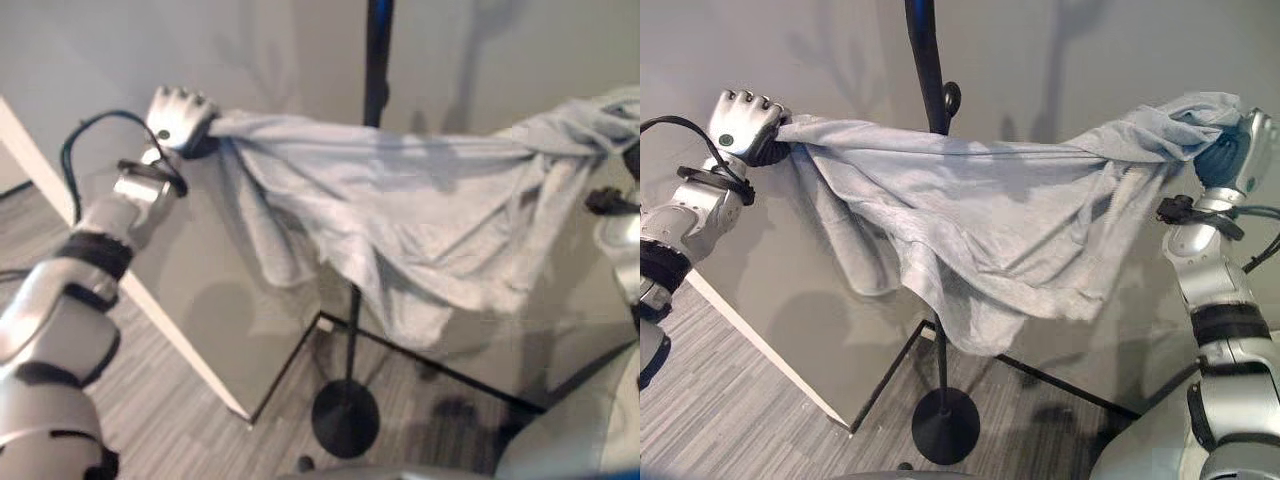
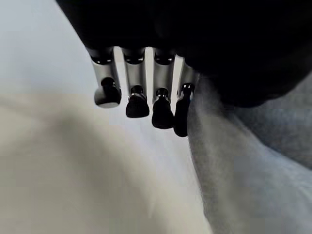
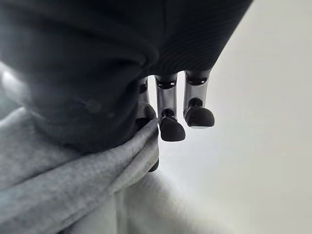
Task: Hang the clothes on the sofa on the clothes rack.
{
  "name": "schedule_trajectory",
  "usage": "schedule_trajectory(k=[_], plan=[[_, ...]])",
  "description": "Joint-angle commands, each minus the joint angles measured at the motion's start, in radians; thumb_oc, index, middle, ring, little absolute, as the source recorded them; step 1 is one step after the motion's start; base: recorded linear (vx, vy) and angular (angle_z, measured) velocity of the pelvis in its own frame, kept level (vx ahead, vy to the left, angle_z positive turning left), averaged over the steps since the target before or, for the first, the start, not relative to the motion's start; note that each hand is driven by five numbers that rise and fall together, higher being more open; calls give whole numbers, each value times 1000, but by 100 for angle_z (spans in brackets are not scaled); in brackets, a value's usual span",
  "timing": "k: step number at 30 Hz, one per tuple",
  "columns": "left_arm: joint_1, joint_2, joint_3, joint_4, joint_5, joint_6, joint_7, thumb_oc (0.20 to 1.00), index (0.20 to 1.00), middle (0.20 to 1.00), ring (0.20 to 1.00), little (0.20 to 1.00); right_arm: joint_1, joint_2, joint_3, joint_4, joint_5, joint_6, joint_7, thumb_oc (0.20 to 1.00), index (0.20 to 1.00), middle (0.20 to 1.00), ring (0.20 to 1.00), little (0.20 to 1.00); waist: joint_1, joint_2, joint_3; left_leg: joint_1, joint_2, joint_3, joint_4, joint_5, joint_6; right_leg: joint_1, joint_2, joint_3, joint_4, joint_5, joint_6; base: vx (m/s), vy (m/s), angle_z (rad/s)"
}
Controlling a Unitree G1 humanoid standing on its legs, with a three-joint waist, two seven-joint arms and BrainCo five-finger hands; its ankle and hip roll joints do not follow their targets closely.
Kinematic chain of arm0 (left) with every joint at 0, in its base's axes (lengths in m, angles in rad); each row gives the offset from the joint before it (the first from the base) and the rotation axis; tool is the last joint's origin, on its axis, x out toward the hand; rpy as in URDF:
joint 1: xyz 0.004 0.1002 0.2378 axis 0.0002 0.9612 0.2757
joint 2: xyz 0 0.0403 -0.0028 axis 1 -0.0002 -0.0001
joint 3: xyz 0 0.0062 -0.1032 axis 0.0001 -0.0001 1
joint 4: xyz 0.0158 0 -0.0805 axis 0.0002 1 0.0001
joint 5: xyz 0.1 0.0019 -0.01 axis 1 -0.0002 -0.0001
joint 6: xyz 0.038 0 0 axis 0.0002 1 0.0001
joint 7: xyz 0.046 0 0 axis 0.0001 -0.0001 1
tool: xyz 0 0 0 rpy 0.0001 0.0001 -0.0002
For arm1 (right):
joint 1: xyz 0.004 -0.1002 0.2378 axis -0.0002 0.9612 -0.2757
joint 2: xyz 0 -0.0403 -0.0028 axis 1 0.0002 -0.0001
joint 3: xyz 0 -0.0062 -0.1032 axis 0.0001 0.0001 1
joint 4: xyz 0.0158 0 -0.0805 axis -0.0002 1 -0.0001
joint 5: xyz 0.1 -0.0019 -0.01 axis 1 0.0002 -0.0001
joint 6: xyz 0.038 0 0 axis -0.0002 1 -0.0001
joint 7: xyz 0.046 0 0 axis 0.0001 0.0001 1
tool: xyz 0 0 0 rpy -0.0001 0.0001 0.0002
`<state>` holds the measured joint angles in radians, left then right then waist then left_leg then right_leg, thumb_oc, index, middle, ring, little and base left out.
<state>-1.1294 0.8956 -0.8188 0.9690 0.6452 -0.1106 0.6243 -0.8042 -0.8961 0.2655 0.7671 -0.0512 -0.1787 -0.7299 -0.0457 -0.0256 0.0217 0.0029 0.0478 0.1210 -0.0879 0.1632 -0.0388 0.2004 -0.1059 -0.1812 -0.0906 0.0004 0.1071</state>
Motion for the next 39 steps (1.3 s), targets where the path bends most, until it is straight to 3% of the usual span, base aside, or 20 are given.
schedule_trajectory(k=[1,3,7,10,14,16,19,22,24,25,27,33,34,35,39], plan=[[-121,-26,34,178,-114,79,0,200,200,200,200,200,-154,-124,52,80,105,5,10,200,200,200,200,200,20,9,-56,49,42,10,1,-86,-53,-81,-34,-23,32,43,60,33,21,-6],[-106,-62,35,226,-147,69,-25,200,200,200,200,200,-205,-88,113,156,140,3,48,200,200,200,200,200,14,12,-51,53,41,13,1,-88,-53,-85,-34,-21,36,44,60,36,30,-8],[2,-149,95,228,-175,43,-59,200,200,200,200,200,-123,6,100,159,132,7,78,200,200,200,200,200,9,10,-40,58,41,15,1,-95,-49,-89,-34,-15,40,43,59,9,8,-2],[180,-266,203,163,-228,16,-70,200,200,200,200,200,45,138,59,54,78,20,89,200,200,200,200,200,4,10,-24,63,39,13,1,-104,-41,-94,-36,-7,46,38,54,8,11,-8],[278,-321,247,121,-230,7,-68,200,200,200,200,200,145,188,22,-55,30,35,84,200,200,200,200,200,0,10,-17,65,38,13,1,-110,-36,-97,-38,-3,47,36,52,2,7,-4],[402,-421,297,53,-259,-14,-62,200,200,200,200,200,270,275,-17,-123,-24,41,66,200,200,200,200,200,0,4,-5,67,34,10,1,-117,-29,-95,-40,-2,47,34,49,12,7,-9],[463,-473,321,12,-294,-28,-59,200,200,200,200,200,332,318,-25,-146,-45,43,63,200,200,200,200,200,4,0,-4,69,33,8,1,-120,-26,-92,-42,-2,46,32,47,5,2,-3],[610,-625,413,-135,-541,-95,-52,200,200,200,200,200,436,476,-29,-199,-20,37,54,200,200,200,200,200,14,-10,4,73,30,0,1,-124,-18,-87,-44,-3,44,30,41,0,0,0],[650,-661,435,-174,-624,-113,-59,200,200,200,200,200,462,513,-28,-221,0,32,58,200,200,200,200,200,15,-13,3,74,29,-1,1,-126,-17,-86,-44,-4,43,30,39,0,0,0],[703,-734,468,-250,-864,-172,-70,1000,1000,1000,1000,1000,494,597,-16,-250,111,3,83,200,200,200,200,200,19,-18,6,78,28,-3,1,-127,-15,-80,-43,-5,41,30,37,0,0,0],[721,-777,484,-298,-1038,-189,-106,1000,1000,1000,1000,1000,504,671,3,-263,256,-25,115,200,200,200,200,200,22,-21,5,78,27,-4,1,-124,-14,-78,-43,-5,37,34,34,0,0,0],[764,-790,467,-347,-1101,-161,-142,1000,1000,1000,1000,1000,564,767,101,-305,496,-52,213,200,200,200,200,200,27,-25,-4,71,26,-3,1,-119,-16,-83,-43,-5,26,47,30,-6,-2,2],[778,-788,471,-346,-1100,-160,-145,1000,1000,1000,1000,1000,582,770,133,-316,500,-42,237,633,633,633,633,633,29,-24,-6,71,27,-3,1,-118,-17,-82,-43,-4,24,48,29,-10,-14,3],[799,-779,471,-336,-1108,-161,-160,1000,1000,1000,1000,1000,611,765,164,-318,505,-29,275,1000,1000,1000,1000,1000,31,-24,-9,70,27,-5,1,-118,-18,-82,-43,-7,23,47,29,-17,-21,4],[844,-755,492,-303,-1114,-136,-192,1000,1000,1000,1000,1000,651,740,218,-328,546,4,353,1000,1000,1000,1000,1000,40,-23,-13,66,27,-7,1,-113,-22,-83,-44,-15,24,48,28,0,0,0]])
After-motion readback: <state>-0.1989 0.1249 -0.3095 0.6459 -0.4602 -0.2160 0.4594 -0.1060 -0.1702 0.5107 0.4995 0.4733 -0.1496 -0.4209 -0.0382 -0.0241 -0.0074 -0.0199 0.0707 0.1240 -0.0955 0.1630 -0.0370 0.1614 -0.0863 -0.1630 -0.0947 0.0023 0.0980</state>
